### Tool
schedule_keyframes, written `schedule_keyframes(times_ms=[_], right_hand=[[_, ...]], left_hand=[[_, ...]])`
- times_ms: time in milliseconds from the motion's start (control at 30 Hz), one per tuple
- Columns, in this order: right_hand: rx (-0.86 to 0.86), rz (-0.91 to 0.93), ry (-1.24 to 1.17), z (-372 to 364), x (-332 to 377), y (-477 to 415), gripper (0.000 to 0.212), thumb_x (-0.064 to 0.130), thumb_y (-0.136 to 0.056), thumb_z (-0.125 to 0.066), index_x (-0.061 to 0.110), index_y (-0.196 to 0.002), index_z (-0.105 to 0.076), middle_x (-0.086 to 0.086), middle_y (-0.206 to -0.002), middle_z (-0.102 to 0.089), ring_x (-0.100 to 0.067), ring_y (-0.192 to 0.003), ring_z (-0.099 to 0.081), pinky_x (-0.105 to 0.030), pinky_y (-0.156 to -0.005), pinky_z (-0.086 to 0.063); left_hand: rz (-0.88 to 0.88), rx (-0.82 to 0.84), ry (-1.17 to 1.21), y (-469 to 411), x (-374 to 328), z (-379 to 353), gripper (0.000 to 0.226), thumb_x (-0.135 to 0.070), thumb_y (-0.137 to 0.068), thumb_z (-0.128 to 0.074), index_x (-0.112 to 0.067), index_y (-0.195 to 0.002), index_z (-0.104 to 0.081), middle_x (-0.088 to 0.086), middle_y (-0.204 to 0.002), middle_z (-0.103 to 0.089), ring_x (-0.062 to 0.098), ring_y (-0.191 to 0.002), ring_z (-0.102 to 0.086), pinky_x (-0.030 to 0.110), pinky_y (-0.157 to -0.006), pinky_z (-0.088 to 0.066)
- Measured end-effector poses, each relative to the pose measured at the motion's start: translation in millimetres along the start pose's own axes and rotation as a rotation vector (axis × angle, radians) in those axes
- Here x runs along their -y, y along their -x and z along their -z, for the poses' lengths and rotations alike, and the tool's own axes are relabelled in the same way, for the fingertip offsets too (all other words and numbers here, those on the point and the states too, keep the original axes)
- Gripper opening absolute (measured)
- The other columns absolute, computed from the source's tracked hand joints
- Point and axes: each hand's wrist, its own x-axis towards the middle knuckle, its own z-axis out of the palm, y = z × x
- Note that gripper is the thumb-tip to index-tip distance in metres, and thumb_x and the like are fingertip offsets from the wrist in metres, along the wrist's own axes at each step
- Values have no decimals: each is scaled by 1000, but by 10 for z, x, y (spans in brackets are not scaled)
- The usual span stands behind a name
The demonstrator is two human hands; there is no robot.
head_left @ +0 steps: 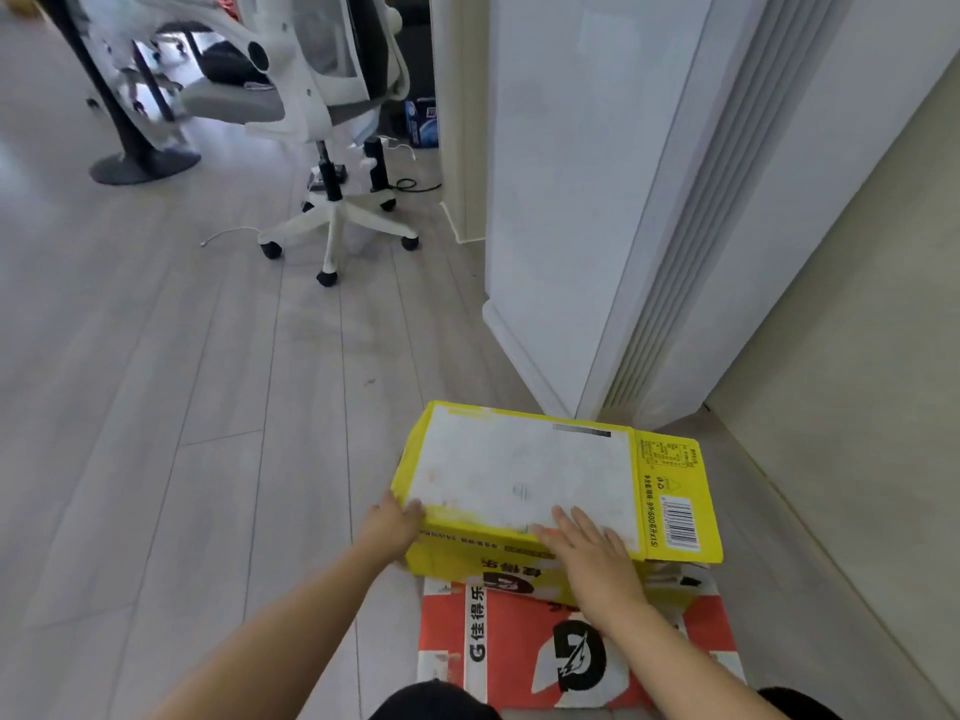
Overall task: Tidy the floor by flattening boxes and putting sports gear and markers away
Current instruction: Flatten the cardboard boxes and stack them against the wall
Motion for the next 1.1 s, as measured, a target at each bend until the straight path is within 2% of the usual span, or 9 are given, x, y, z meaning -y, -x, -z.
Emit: schedule_keyframes(times_ms=[100,200,267,367,567,733,800,967,1100], right_hand=[[-19,-76,32,30,-318,-27,95,-17,-83,-34,45,-151,-10,15,-161,6,-13,-149,6,-42,-120,-7],[46,-105,60,70,-582,-109,93,-15,-85,-32,46,-151,-7,17,-160,8,-12,-149,5,-44,-119,-9],[74,-110,57,64,-676,-196,86,-8,-91,-34,46,-151,-5,17,-160,9,-12,-149,4,-45,-119,-10],[99,-110,47,40,-673,-354,65,16,-102,-34,44,-151,-2,15,-161,9,-15,-149,4,-47,-118,-14],[69,-126,85,-94,-586,-515,59,37,-103,-33,35,-154,-2,7,-162,10,-20,-150,5,-45,-118,-20],[13,-175,59,-168,-542,-451,59,41,-103,-30,38,-153,2,7,-161,12,-19,-149,8,-44,-119,-17],[8,-185,49,-176,-531,-453,60,41,-103,-30,39,-152,2,7,-161,12,-18,-149,8,-44,-120,-17],[10,-186,50,-194,-529,-460,60,42,-102,-31,38,-153,2,7,-161,13,-18,-149,8,-44,-119,-19],[11,-179,56,-220,-545,-469,62,42,-102,-33,38,-153,3,7,-161,14,-18,-149,8,-45,-118,-20]], left_hand=[[-25,106,208,-101,113,-57,69,-65,-95,-40,-13,-140,-48,13,-131,-61,32,-116,-59,41,-99,-47],[29,166,421,-334,229,-181,92,-88,-72,-50,-18,-131,-55,17,-123,-64,34,-112,-63,56,-99,-50],[101,185,556,-237,95,-87,88,-77,-72,-61,-14,-131,-49,20,-120,-62,40,-110,-63,60,-95,-50],[152,178,743,-113,-55,14,72,-51,-85,-70,-15,-136,-33,7,-113,-59,27,-98,-63,43,-83,-54],[-48,54,765,-376,75,-15,103,-33,-86,-76,-21,-157,-2,7,-148,-43,29,-131,-48,50,-110,-39],[-48,-6,841,-349,190,-125,77,-42,-81,-79,-8,-138,-41,-7,-135,-37,3,-109,-55,43,-103,-47],[32,-9,909,-342,287,-185,94,-58,-66,-84,-16,-133,-34,-4,-133,-48,13,-114,-59,48,-103,-48],[-239,-54,610,-197,351,-161,64,-31,-89,-72,-18,-143,-40,-9,-136,-42,13,-131,-39,39,-109,-35],[-365,-144,312,-250,470,-130,62,-41,-94,-63,-25,-149,-39,-10,-131,-40,12,-122,-43,39,-104,-41]])
